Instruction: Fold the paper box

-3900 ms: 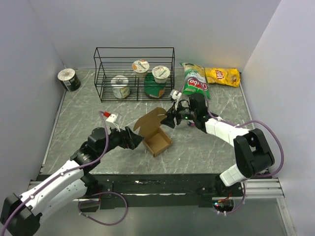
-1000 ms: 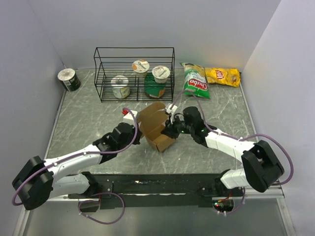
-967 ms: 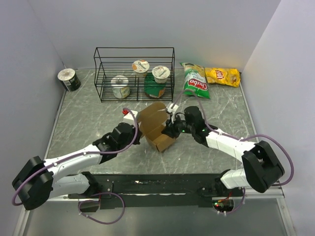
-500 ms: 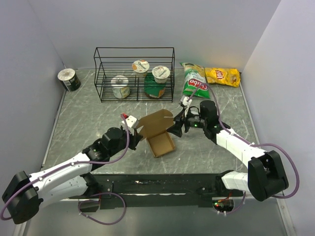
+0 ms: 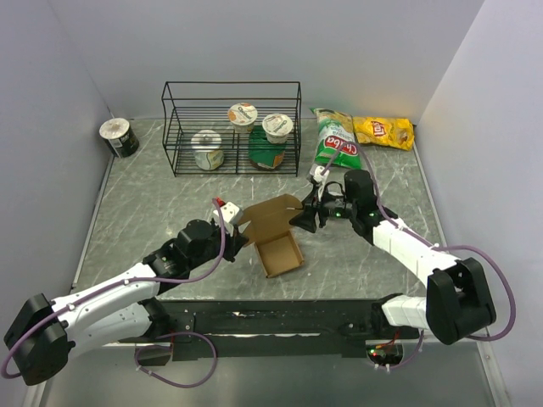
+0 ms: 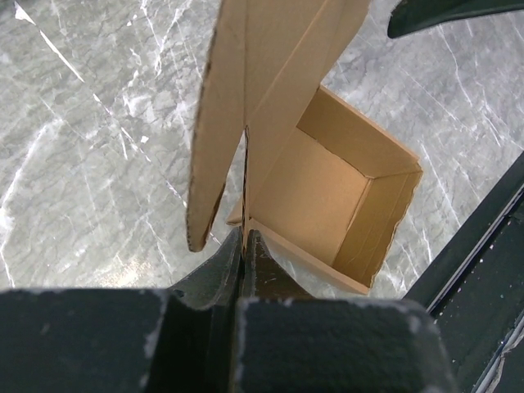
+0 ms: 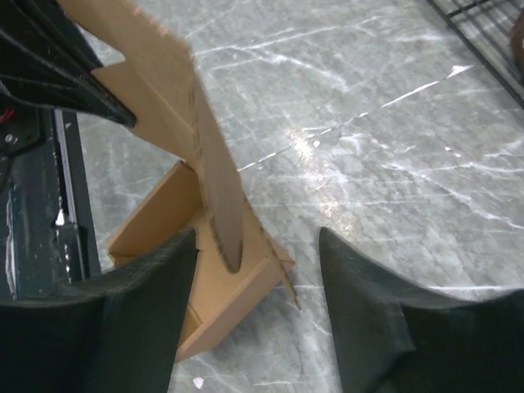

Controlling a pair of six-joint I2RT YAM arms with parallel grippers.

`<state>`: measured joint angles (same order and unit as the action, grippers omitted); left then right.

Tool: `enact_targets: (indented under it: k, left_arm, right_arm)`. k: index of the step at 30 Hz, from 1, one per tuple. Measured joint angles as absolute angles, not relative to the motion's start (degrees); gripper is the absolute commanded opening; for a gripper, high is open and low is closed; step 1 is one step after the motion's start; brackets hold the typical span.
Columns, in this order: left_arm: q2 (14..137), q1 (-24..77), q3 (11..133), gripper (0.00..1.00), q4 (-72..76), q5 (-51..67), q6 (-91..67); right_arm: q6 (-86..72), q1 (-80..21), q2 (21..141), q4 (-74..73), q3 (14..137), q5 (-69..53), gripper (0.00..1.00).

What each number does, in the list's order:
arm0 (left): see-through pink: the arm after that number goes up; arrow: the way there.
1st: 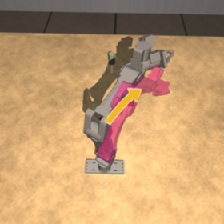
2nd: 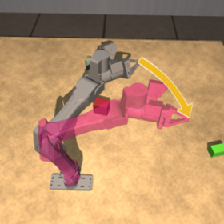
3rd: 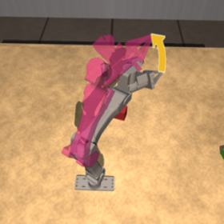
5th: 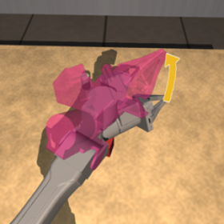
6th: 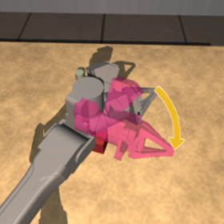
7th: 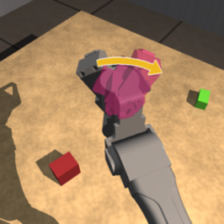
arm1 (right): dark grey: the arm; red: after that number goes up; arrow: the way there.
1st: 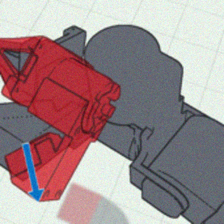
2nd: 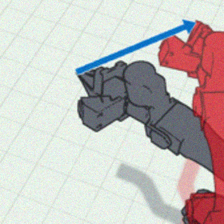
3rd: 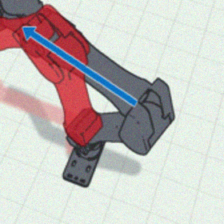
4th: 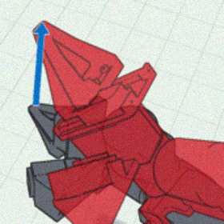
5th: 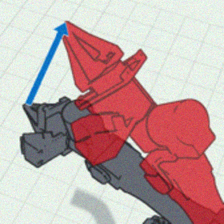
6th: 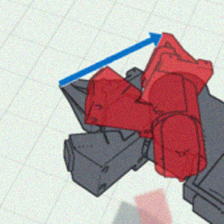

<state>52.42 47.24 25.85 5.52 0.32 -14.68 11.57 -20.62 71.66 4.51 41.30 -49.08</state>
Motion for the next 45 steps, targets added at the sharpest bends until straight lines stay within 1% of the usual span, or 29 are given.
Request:
enact_targets:
  k: [2,6,9,10,11,14,17,19,24,31,40,45]
  left_arm:
    - [52.42,47.24,25.85,0.01,5.30,0.34,-14.68]
    - [52.42,47.22,25.85,0.01,5.26,0.23,-14.68]
    - [52.42,47.24,25.85,0.01,5.19,0.19,-14.68]
    - [52.51,47.24,25.85,0.01,5.17,0.19,-14.68]
    - [52.71,47.24,25.85,0.01,5.23,0.16,-14.68]
    - [54.04,47.22,26.04,0.01,5.30,0.10,-14.87]
    - [56.07,47.22,26.79,0.01,5.28,-1.21,-15.99]
    - [58.00,47.18,27.77,0.01,5.10,-2.48,-17.50]
    - [63.64,46.85,31.09,0.01,4.99,-6.48,-22.63]
    - [69.67,46.68,34.06,0.01,4.71,-10.52,-29.41]
    - [70.39,50.06,35.79,0.01,3.16,-15.88,-32.25]
    - [70.78,53.06,37.85,0.01,2.11,-20.97,-32.23]
  right_arm:
    - [11.20,-20.62,72.16,4.34,41.30,-49.45,0.48]
    - [10.59,-20.67,73.30,3.88,41.32,-49.60,0.38]
    - [10.24,-20.93,74.26,2.98,41.36,-49.56,0.23]
    - [10.02,-21.08,74.46,2.81,41.36,-49.43,0.15]
    - [9.85,-21.17,74.52,2.61,41.36,-49.21,0.13]
    - [9.30,-21.96,74.52,2.24,41.36,-48.51,0.11]
    - [8.80,-23.42,74.48,2.04,41.34,-44.88,0.09]
    - [8.56,-25.06,74.24,2.44,41.08,-40.86,0.08]
    - [6.11,-31.83,71.37,4.43,39.20,-24.49,0.08]
    - [0.12,-39.62,70.85,4.91,38.11,-6.37,0.07]
    - [-4.69,-46.54,69.28,7.31,35.73,9.45,0.02]
    - [-4.80,-49.98,67.26,9.87,34.26,17.21,0.03]
